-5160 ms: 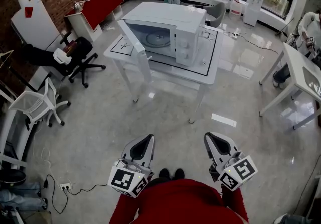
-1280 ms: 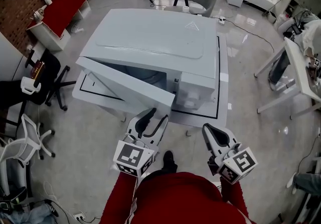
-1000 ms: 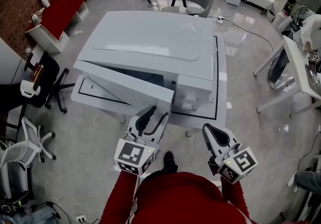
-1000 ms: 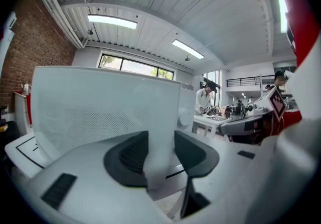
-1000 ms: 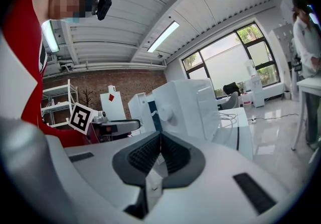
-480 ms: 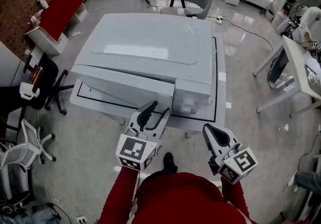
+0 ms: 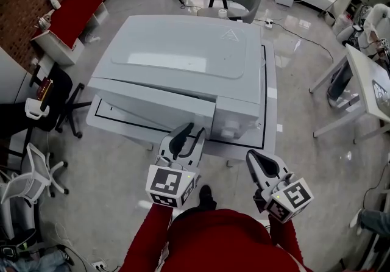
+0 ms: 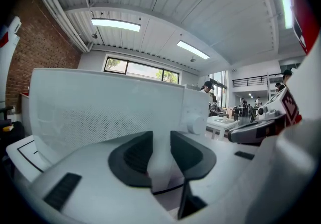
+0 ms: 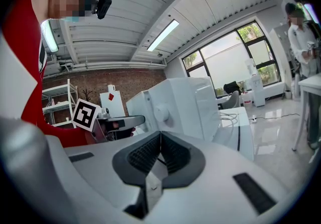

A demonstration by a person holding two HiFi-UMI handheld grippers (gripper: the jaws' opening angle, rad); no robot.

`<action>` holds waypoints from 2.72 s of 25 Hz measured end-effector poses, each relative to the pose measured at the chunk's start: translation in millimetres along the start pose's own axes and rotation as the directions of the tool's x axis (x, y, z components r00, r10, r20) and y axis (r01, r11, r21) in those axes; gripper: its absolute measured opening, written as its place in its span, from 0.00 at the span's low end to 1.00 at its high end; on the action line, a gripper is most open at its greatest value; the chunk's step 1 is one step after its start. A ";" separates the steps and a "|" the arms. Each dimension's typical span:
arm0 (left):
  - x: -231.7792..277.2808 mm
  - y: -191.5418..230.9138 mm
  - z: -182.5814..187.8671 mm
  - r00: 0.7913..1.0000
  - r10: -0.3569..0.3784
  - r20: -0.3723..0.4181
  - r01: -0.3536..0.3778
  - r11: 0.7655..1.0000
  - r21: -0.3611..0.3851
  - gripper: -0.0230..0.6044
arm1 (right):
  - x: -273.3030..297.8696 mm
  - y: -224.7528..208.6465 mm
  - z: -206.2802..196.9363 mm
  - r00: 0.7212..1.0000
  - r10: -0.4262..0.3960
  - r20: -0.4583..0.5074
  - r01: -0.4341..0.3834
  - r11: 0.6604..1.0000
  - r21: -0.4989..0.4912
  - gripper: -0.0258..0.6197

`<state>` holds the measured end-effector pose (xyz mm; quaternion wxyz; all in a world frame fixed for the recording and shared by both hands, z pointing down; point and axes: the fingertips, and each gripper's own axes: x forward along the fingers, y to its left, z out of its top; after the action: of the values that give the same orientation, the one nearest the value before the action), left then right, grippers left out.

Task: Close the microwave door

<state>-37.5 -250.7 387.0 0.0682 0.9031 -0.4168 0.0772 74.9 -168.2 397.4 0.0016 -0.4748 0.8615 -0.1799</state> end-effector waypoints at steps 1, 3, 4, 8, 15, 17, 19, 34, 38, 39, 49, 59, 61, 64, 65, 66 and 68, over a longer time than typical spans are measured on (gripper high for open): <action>-0.1 1.1 0.1 1.000 0.011 0.002 -0.011 1.000 -0.002 0.22 | 1.1 1.6 1.4 1.000 0.006 0.006 -0.006 1.000 0.008 0.06; -0.5 2.9 0.8 1.000 0.026 0.004 -0.026 1.000 -0.006 0.20 | 1.9 1.6 1.6 1.000 0.007 0.004 -0.007 1.000 0.008 0.06; -0.7 3.5 1.1 1.000 0.031 0.005 -0.031 1.000 -0.006 0.19 | 1.6 0.1 0.4 1.000 0.002 -0.003 -0.002 1.000 0.001 0.06; -0.2 6.1 1.3 0.999 0.052 0.004 -0.052 0.999 -0.002 0.15 | 3.2 -1.4 0.9 1.000 0.004 -0.001 -0.004 1.000 0.005 0.06; -0.5 7.7 1.5 0.996 0.088 0.007 -0.088 0.996 0.007 0.12 | 6.3 0.1 1.6 1.000 0.014 0.004 -0.014 1.000 0.019 0.06; -0.9 7.9 1.9 0.995 0.102 0.004 -0.103 0.995 0.012 0.12 | 6.4 -0.4 2.0 1.000 0.015 0.005 -0.015 1.000 0.018 0.06; -1.0 8.0 2.3 0.993 0.115 0.002 -0.115 0.993 0.010 0.12 | 5.9 -2.7 0.6 1.000 0.008 -0.005 -0.008 1.000 0.008 0.06; 5.0 10.7 4.2 0.991 0.136 -0.004 -0.136 0.990 -0.026 0.12 | 9.7 -3.7 -1.9 1.000 0.006 -0.021 -0.006 1.000 0.008 0.06; 4.8 10.1 5.0 0.989 0.146 -0.003 -0.146 0.989 -0.029 0.12 | 9.5 0.1 6.7 1.000 0.019 0.015 -0.019 0.999 0.046 0.06; 4.9 10.1 5.1 0.989 0.148 -0.003 -0.148 0.989 -0.027 0.12 | 9.7 0.2 7.5 1.000 0.019 0.020 -0.020 0.999 0.050 0.06; 15.8 14.1 5.9 0.988 0.154 -0.011 -0.155 0.987 -0.052 0.11 | 7.7 1.9 0.0 1.000 0.010 -0.004 -0.010 1.000 0.017 0.06; 16.5 14.2 5.2 0.991 0.136 0.000 -0.136 0.990 -0.033 0.11 | 4.7 4.2 2.3 1.000 0.002 0.013 -0.002 1.000 0.031 0.06; 12.6 13.9 4.8 0.994 0.104 0.013 -0.103 0.993 -0.056 0.07 | 4.7 7.6 2.9 1.000 0.008 0.013 -0.009 1.000 0.019 0.06; -2.3 5.9 6.9 0.998 0.009 0.064 -0.003 0.996 -0.094 0.05 | 3.2 11.1 2.9 1.000 0.009 0.012 -0.009 1.000 0.003 0.06; -9.5 0.8 7.1 0.996 -0.031 0.081 0.038 0.995 -0.089 0.05 | 2.4 12.9 4.4 1.000 0.013 0.021 -0.013 1.000 0.004 0.06; -17.8 -4.9 6.7 0.993 -0.074 0.097 0.081 0.993 -0.080 0.05 | 1.2 14.5 5.8 0.999 0.017 0.029 -0.017 1.000 0.002 0.06; -36.9 -14.8 5.3 0.981 -0.153 0.119 0.161 0.985 -0.065 0.05 | -3.5 14.7 6.5 0.999 0.017 0.032 -0.017 1.000 -0.011 0.06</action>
<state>-49.4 -214.8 373.7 0.0839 0.9330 -0.3499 0.0043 65.9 -160.2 386.1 0.0145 -0.4703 0.8664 -0.1674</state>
